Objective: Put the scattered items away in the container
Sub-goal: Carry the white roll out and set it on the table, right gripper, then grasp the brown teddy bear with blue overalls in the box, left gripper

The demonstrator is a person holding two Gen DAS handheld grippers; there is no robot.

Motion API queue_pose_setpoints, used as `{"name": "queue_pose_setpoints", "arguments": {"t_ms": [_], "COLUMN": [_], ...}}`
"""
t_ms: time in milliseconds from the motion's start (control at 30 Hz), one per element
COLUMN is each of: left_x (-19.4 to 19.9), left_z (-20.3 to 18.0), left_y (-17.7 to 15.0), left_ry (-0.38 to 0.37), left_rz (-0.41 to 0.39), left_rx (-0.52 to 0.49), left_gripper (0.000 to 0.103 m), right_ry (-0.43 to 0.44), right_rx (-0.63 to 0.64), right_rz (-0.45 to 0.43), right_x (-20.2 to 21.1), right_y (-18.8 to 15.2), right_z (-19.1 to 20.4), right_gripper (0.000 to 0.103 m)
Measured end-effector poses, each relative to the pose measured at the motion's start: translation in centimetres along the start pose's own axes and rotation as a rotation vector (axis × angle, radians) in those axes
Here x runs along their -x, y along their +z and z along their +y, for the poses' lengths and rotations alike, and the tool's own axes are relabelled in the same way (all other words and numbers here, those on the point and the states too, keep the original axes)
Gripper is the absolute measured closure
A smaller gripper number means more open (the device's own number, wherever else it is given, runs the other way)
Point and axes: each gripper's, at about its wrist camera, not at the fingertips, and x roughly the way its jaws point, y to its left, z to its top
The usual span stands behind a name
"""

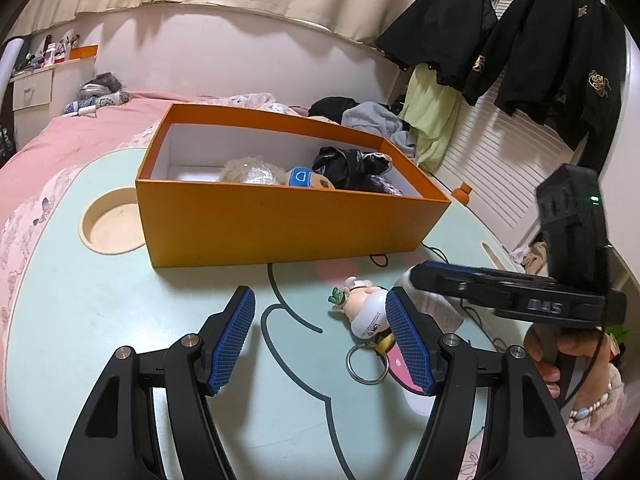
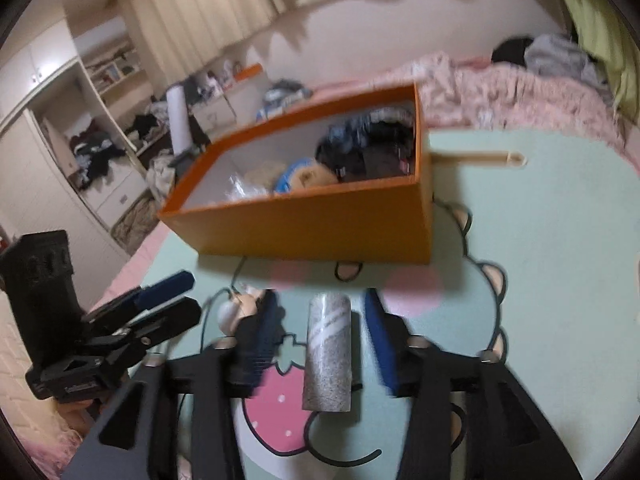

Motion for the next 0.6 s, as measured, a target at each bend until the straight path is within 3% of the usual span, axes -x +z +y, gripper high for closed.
{"name": "queue_pose_setpoints", "arguments": {"t_ms": [167,333,400,600], "left_x": [0.3,1.0,1.5,3.3], "left_z": [0.2,0.3,0.1,-1.2], "left_y": [0.2,1.0,1.7,5.9], "left_ry": [0.006,0.011,0.012,0.066], "left_rz": [-0.006,-0.017,-0.031,-0.069], "left_rx": [0.004,0.002,-0.009,-0.097], "left_gripper": [0.035,0.035,0.035,0.035], "right_ry": [-0.046,-0.064,-0.080,-0.156], "right_rx": [0.019,0.011,0.012,0.060], "right_rz": [-0.103,-0.121,-0.134,-0.181], "right_x": [2.0,2.5,2.8,3.7], "right_y": [-0.7,-1.6,-2.0,-2.3], "right_z": [0.7,1.2,1.3,2.4], "right_gripper": [0.049,0.048,0.035,0.025]}}
